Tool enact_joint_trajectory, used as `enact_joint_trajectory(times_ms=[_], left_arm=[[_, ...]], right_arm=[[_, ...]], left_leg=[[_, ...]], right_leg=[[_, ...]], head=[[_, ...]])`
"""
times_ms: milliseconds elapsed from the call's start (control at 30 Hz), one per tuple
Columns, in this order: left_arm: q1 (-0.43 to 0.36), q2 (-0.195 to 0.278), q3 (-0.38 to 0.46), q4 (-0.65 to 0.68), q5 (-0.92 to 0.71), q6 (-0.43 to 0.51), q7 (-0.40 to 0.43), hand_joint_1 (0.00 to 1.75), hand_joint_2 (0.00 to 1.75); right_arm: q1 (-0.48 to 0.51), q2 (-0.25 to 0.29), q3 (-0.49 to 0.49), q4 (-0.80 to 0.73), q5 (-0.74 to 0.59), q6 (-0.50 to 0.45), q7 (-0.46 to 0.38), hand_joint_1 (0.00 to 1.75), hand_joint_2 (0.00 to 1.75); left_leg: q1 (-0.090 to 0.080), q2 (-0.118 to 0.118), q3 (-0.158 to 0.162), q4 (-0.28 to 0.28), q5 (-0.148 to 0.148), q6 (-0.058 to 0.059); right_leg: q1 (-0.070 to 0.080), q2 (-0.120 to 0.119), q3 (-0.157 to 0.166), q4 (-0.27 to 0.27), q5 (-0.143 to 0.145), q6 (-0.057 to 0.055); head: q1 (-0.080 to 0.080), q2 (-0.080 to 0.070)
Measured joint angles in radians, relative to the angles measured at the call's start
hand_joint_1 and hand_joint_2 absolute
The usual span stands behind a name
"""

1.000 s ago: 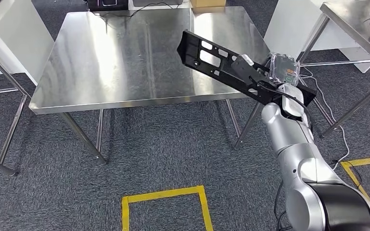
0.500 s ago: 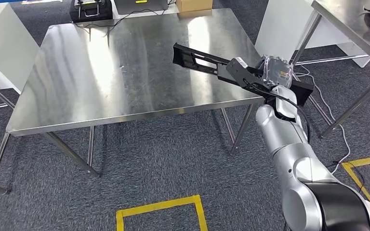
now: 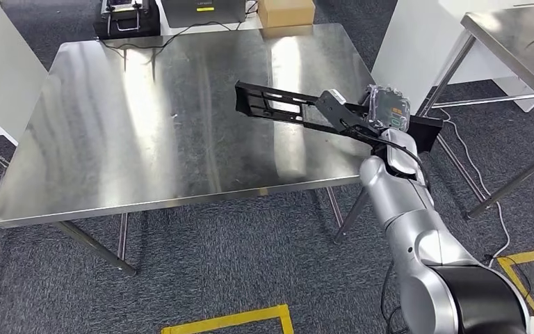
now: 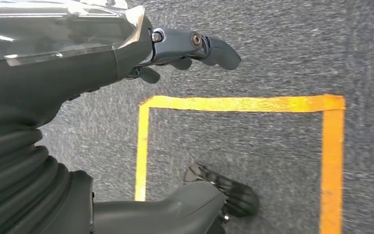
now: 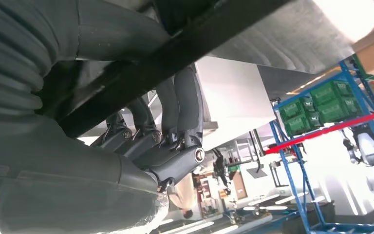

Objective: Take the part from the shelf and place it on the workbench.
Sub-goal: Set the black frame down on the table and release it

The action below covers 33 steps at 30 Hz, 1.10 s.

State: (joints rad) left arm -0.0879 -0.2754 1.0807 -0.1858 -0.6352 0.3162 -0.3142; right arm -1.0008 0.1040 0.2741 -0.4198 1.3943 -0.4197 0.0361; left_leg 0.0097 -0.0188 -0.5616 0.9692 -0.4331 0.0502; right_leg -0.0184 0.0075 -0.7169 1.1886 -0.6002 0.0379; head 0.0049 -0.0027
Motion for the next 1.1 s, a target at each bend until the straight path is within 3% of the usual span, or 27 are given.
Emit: enact_joint_trajectory(times_ms=[33, 67, 100, 133, 167, 233, 300, 333, 400, 467, 500, 533, 600, 633, 667, 733, 800, 900, 933, 967, 1033, 1100], left_arm=[[0.001, 0.0, 0.0, 0.0, 0.0, 0.001, 0.0, 0.0, 1.75], [0.001, 0.0, 0.0, 0.0, 0.002, 0.002, 0.001, 0.0, 1.75], [0.001, 0.0, 0.0, 0.0, 0.004, 0.003, 0.001, 0.0, 1.75], [0.001, -0.001, 0.001, 0.0, 0.006, 0.005, 0.003, 0.0, 1.75], [0.0, -0.002, 0.001, 0.0, 0.007, 0.007, 0.004, 0.0, 1.75], [-0.003, -0.002, 0.004, 0.0, 0.008, 0.011, 0.006, 0.0, 1.75], [-0.005, -0.002, 0.008, 0.0, 0.008, 0.014, 0.008, 0.0, 1.75], [-0.005, -0.002, 0.01, 0.0, 0.009, 0.015, 0.009, 0.0, 1.75], [-0.003, -0.003, 0.014, 0.0, 0.01, 0.017, 0.013, 0.0, 1.75], [-0.001, -0.003, 0.016, 0.0, 0.011, 0.019, 0.017, 0.0, 1.75], [0.0, -0.003, 0.017, 0.0, 0.012, 0.02, 0.018, 0.0, 1.75], [0.0, -0.003, 0.017, 0.0, 0.013, 0.021, 0.019, 0.0, 1.75], [0.003, -0.003, 0.02, 0.001, 0.017, 0.028, 0.03, 0.0, 1.75], [0.003, -0.004, 0.022, 0.001, 0.02, 0.035, 0.042, 0.0, 1.75], [0.002, -0.005, 0.024, 0.001, 0.023, 0.043, 0.054, 0.0, 1.75], [-0.002, -0.009, 0.026, 0.001, 0.028, 0.054, 0.075, 0.0, 1.75], [-0.006, -0.012, 0.03, 0.001, 0.03, 0.057, 0.081, 0.0, 1.75], [-0.012, -0.013, 0.037, 0.002, 0.031, 0.057, 0.082, 0.0, 1.75], [-0.013, -0.013, 0.039, 0.002, 0.032, 0.057, 0.082, 0.0, 1.75], [-0.013, -0.013, 0.041, 0.002, 0.032, 0.057, 0.082, 0.0, 1.75], [-0.012, -0.014, 0.042, 0.002, 0.034, 0.057, 0.081, 0.0, 1.75], [-0.013, -0.014, 0.043, 0.002, 0.035, 0.056, 0.081, 0.0, 1.75]], right_arm=[[0.001, -0.001, 0.0, 0.002, 0.0, 0.0, 0.001, 1.75, 1.75], [0.001, -0.001, 0.0, 0.004, 0.001, 0.001, 0.001, 1.75, 1.75], [0.001, -0.001, 0.001, 0.006, 0.002, 0.002, 0.001, 1.75, 1.75], [0.001, 0.001, 0.001, 0.007, 0.003, 0.004, 0.002, 1.75, 1.75], [-0.001, 0.004, 0.001, 0.007, 0.005, 0.005, 0.002, 1.75, 1.75], [-0.007, 0.01, 0.001, 0.006, 0.009, 0.006, 0.004, 1.75, 1.75], [-0.013, 0.015, 0.002, 0.005, 0.013, 0.009, 0.005, 1.75, 1.75], [-0.014, 0.018, 0.003, 0.005, 0.015, 0.011, 0.006, 1.75, 1.75], [-0.011, 0.023, 0.004, 0.007, 0.017, 0.016, 0.006, 1.75, 1.75], [-0.006, 0.024, 0.004, 0.009, 0.021, 0.02, 0.01, 1.75, 1.75], [-0.004, 0.025, 0.004, 0.011, 0.023, 0.021, 0.012, 1.75, 1.75], [-0.003, 0.026, 0.005, 0.012, 0.025, 0.021, 0.013, 1.75, 1.75], [-0.001, 0.031, 0.007, 0.015, 0.028, 0.023, 0.013, 1.75, 1.75], [0.0, 0.034, 0.009, 0.016, 0.03, 0.023, 0.014, 1.75, 1.75], [0.0, 0.036, 0.01, 0.017, 0.031, 0.024, 0.014, 1.75, 1.75], [-0.003, 0.041, 0.011, 0.017, 0.033, 0.024, 0.016, 1.75, 1.75], [-0.009, 0.043, 0.011, 0.015, 0.034, 0.024, 0.018, 1.75, 1.75], [-0.005, 0.044, 0.013, 0.018, 0.035, 0.023, 0.019, 1.75, 1.75], [-0.001, 0.044, 0.014, 0.02, 0.035, 0.023, 0.02, 1.75, 1.75], [0.004, 0.044, 0.014, 0.021, 0.035, 0.023, 0.021, 1.75, 1.75], [0.008, 0.043, 0.014, 0.022, 0.035, 0.023, 0.022, 1.75, 1.75], [0.007, 0.044, 0.014, 0.023, 0.035, 0.024, 0.023, 1.75, 1.75]], left_leg=[[0.001, -0.001, 0.015, 0.0, -0.016, -0.005], [0.001, -0.001, 0.032, 0.002, -0.032, -0.011], [0.0, -0.001, 0.045, 0.002, -0.049, -0.018], [-0.001, -0.001, 0.058, 0.003, -0.061, -0.025], [-0.002, 0.0, 0.07, 0.007, -0.07, -0.031], [0.001, 0.004, 0.06, 0.049, -0.063, -0.04], [0.007, 0.01, -0.008, 0.156, -0.042, -0.046], [0.008, 0.013, -0.054, 0.216, -0.046, -0.049], [0.008, 0.014, -0.134, 0.291, -0.11, -0.055], [0.008, 0.015, -0.174, 0.277, -0.174, -0.055], [0.008, 0.015, -0.177, 0.237, -0.167, -0.052], [0.008, 0.015, -0.173, 0.18, -0.12, -0.047], [0.004, 0.013, -0.157, 0.067, 0.032, -0.033], [0.0, 0.011, -0.149, 0.038, 0.088, -0.028], [-0.004, 0.01, -0.144, 0.028, 0.112, -0.024], [-0.007, 0.008, -0.131, 0.031, 0.104, -0.015], [-0.004, 0.009, -0.115, 0.022, 0.095, -0.002], [-0.004, 0.007, -0.097, 0.018, 0.076, 0.011], [-0.005, 0.004, -0.091, 0.018, 0.069, 0.011], [-0.006, 0.001, -0.084, 0.018, 0.063, 0.011], [-0.007, -0.006, -0.07, 0.018, 0.052, 0.008], [-0.011, -0.01, -0.058, 0.02, 0.041, 0.0]], right_leg=[[-0.005, -0.006, 0.007, -0.069, 0.054, 0.018], [-0.006, -0.014, 0.015, -0.137, 0.125, 0.034], [-0.005, -0.021, 0.028, -0.186, 0.19, 0.041], [-0.001, -0.025, 0.037, -0.215, 0.237, 0.037], [0.0, -0.027, 0.046, -0.222, 0.253, 0.022], [-0.001, -0.023, 0.067, -0.22, 0.246, -0.012], [-0.002, -0.018, 0.088, -0.219, 0.228, -0.035], [0.0, -0.015, 0.098, -0.22, 0.218, -0.043], [0.004, -0.008, 0.123, -0.22, 0.193, -0.049], [0.007, -0.003, 0.157, -0.22, 0.165, -0.049], [0.008, -0.002, 0.177, -0.22, 0.15, -0.048], [0.009, 0.0, 0.196, -0.22, 0.136, -0.046], [0.015, 0.004, 0.229, -0.215, 0.106, -0.037], [0.019, 0.007, 0.237, -0.213, 0.092, -0.031], [0.021, 0.009, 0.242, -0.213, 0.08, -0.024], [0.021, 0.009, 0.248, -0.216, 0.061, -0.01], [0.019, 0.005, 0.231, -0.171, 0.036, -0.003], [0.016, 0.003, 0.107, 0.025, -0.024, -0.001], [0.015, 0.003, 0.069, 0.069, -0.028, 0.004], [0.015, 0.002, 0.049, 0.074, -0.013, 0.012], [0.014, 0.002, 0.065, -0.03, 0.065, 0.029], [0.017, 0.002, 0.109, -0.166, 0.148, 0.027]], head=[[0.001, 0.0], [0.001, 0.0], [0.002, 0.0], [0.001, 0.0], [0.0, 0.0], [-0.006, 0.0], [-0.009, 0.0], [-0.01, 0.0], [-0.011, 0.0], [-0.011, 0.0], [-0.01, 0.0], [-0.01, 0.0], [-0.009, 0.0], [-0.008, 0.0], [-0.007, 0.0], [-0.008, 0.0], [-0.006, 0.0], [-0.005, 0.0], [-0.005, 0.0], [-0.005, 0.0], [-0.005, 0.0], [-0.005, 0.0]])
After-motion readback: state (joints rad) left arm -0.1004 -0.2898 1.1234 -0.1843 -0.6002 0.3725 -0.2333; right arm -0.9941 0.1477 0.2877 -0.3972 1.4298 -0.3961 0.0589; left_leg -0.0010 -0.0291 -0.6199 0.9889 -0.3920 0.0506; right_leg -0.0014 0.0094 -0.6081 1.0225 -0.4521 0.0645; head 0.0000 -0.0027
